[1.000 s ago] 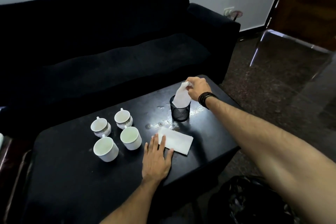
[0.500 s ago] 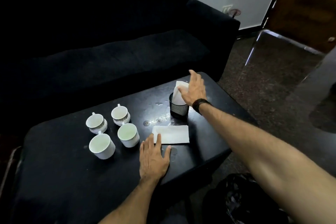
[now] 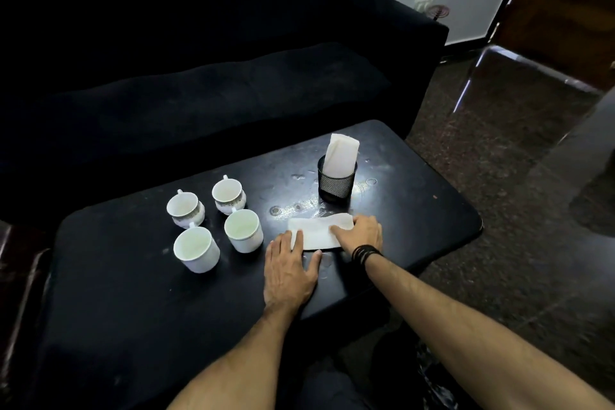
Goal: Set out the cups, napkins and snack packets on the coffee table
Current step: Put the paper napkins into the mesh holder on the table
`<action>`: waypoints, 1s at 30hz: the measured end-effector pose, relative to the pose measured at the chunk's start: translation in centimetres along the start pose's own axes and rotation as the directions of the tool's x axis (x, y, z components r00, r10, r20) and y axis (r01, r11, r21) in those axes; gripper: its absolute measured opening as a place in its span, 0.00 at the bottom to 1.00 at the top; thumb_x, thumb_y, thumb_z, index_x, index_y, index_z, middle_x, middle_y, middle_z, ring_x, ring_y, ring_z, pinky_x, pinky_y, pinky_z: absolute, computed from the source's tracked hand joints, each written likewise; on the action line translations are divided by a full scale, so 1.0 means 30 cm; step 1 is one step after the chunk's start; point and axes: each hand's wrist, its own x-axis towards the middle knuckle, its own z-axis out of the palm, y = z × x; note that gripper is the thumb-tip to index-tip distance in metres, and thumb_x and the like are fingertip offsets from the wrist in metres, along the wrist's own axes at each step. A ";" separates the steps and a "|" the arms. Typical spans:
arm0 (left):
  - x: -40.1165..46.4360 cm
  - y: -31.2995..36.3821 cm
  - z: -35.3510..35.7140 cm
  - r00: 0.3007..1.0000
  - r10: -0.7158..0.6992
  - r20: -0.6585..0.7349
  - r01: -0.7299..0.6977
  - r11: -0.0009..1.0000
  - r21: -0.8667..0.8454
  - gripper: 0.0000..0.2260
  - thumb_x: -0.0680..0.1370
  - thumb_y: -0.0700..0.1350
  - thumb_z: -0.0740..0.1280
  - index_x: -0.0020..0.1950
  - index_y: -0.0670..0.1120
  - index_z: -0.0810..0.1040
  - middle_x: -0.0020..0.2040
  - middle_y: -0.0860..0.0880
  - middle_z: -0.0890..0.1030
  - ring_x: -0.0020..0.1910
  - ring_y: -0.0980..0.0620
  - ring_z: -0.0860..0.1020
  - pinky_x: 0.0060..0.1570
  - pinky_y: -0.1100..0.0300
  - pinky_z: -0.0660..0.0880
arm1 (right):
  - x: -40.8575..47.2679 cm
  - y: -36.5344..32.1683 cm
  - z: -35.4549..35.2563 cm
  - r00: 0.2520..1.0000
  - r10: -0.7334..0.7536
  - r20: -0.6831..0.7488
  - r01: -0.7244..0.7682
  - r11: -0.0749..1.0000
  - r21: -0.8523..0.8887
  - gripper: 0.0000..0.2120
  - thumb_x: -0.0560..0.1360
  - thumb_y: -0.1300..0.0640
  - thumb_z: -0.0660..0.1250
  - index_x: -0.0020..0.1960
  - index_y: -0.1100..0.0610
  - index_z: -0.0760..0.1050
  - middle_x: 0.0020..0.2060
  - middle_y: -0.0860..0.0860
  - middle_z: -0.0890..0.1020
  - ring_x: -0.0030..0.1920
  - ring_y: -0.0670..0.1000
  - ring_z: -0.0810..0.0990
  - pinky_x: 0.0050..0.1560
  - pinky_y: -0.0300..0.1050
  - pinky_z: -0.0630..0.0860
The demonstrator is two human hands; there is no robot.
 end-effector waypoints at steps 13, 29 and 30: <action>-0.005 -0.002 0.014 0.999 -0.048 -0.021 0.046 0.995 -0.088 0.39 0.75 0.68 0.57 0.80 0.47 0.57 0.80 0.46 0.57 0.78 0.47 0.58 0.77 0.55 0.52 | 0.068 -0.068 -0.276 0.891 -0.384 -0.242 0.435 0.876 0.210 0.13 0.70 0.58 0.72 0.53 0.51 0.76 0.43 0.52 0.84 0.44 0.55 0.83 0.44 0.48 0.80; 0.007 -0.006 0.024 0.998 -0.051 0.037 0.052 0.999 -0.017 0.36 0.76 0.69 0.49 0.80 0.51 0.56 0.81 0.47 0.52 0.80 0.50 0.48 0.79 0.52 0.45 | 0.296 -0.344 -0.534 0.833 -0.553 -0.011 0.550 0.829 -0.102 0.19 0.71 0.64 0.69 0.57 0.48 0.73 0.51 0.55 0.80 0.48 0.55 0.82 0.47 0.52 0.83; 0.007 -0.005 0.023 0.998 -0.052 0.038 0.053 0.998 -0.016 0.36 0.76 0.68 0.49 0.80 0.51 0.56 0.81 0.48 0.52 0.80 0.50 0.48 0.79 0.52 0.44 | 0.301 -0.353 -0.524 0.832 -0.554 0.015 0.551 0.824 -0.134 0.19 0.71 0.64 0.69 0.58 0.47 0.73 0.51 0.55 0.79 0.48 0.56 0.82 0.46 0.53 0.83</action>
